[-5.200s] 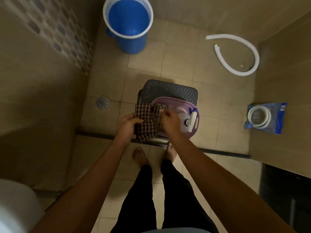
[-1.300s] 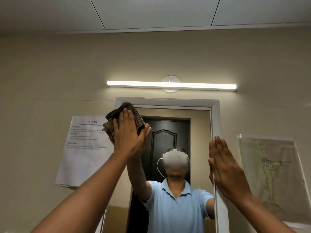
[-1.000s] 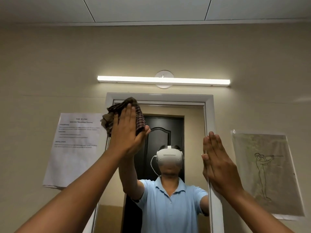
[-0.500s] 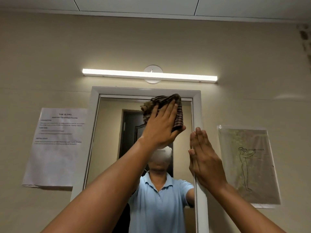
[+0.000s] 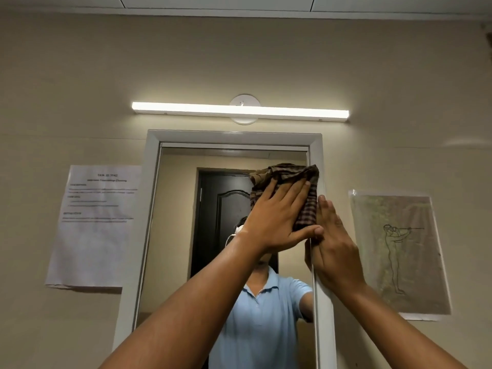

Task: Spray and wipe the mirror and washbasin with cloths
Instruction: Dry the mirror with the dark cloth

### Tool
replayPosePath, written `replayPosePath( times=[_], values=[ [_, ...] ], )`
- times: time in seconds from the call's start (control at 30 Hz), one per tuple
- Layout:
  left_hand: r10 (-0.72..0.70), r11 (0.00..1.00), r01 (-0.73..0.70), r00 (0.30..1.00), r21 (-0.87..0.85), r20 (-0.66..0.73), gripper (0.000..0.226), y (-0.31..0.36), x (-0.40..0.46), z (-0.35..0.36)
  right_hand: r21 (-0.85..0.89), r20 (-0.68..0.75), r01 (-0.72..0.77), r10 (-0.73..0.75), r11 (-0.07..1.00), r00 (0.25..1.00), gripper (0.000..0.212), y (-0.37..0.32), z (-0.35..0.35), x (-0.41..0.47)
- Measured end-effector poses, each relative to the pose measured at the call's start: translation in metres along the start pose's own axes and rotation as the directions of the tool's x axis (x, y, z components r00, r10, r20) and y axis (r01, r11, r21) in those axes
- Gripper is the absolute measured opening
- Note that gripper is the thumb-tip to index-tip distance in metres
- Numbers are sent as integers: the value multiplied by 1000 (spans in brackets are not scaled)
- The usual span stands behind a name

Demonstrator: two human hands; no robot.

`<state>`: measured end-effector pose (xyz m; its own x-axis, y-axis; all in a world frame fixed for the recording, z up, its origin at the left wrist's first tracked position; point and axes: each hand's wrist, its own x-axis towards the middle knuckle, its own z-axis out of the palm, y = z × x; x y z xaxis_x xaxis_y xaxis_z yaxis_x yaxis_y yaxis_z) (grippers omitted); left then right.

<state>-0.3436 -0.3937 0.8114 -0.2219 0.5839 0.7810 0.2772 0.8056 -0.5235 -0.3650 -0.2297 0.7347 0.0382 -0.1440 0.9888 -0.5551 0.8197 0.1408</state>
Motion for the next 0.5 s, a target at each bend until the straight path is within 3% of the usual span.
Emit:
replayPosePath(
  times=[0.23, 0.5],
  values=[
    [15, 999, -16, 1000, 47, 16, 83, -32, -33, -3, -60, 10, 21, -21, 998, 1000, 62, -4, -2, 1],
    [-189, 979, 189, 982, 74, -13, 79, -102, -75, -20, -54, 5, 3, -2, 999, 1000, 61, -8, -2, 0]
  ],
)
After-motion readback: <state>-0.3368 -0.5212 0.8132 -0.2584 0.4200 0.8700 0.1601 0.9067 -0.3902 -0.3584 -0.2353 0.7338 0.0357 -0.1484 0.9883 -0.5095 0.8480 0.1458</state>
